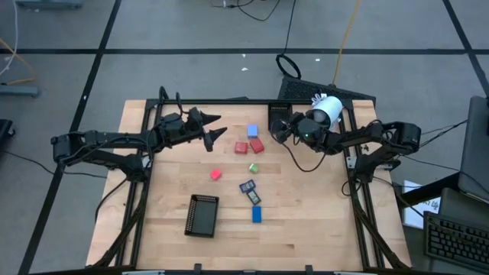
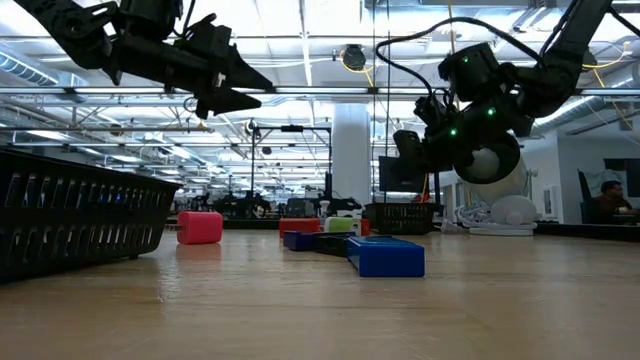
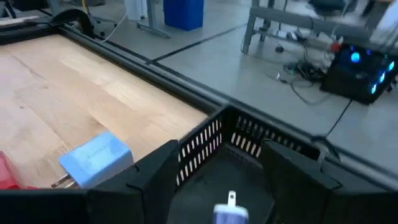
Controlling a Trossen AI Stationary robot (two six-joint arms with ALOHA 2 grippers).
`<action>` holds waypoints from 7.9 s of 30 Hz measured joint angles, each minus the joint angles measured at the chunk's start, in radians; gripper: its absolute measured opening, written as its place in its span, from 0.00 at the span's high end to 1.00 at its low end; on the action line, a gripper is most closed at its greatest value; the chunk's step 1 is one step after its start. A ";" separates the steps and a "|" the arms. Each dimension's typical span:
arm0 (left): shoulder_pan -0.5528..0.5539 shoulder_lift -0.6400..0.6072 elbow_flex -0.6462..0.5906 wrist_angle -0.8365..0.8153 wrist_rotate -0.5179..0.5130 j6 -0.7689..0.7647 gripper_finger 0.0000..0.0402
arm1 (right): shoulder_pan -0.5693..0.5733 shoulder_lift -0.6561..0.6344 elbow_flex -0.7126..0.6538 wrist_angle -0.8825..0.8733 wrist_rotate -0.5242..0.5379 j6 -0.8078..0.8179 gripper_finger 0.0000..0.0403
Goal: Pick & Place Office items
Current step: Put the pink charger adapter into the top black basket
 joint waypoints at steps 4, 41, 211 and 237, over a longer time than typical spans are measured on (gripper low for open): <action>0.000 0.000 0.000 -0.003 0.000 0.004 0.26 | 0.039 -0.057 0.000 0.017 -0.071 -0.086 0.43; -0.507 0.026 0.094 -0.684 -0.216 -0.254 0.26 | 0.265 -0.450 0.000 -0.253 -0.623 -0.121 0.47; -0.365 0.592 0.380 0.000 0.334 -0.471 0.62 | 0.446 -0.242 -0.216 0.150 -0.409 -0.477 0.45; -0.350 0.559 0.381 0.007 0.403 -0.496 0.62 | 0.538 -0.010 -0.001 0.237 -0.460 -0.782 0.35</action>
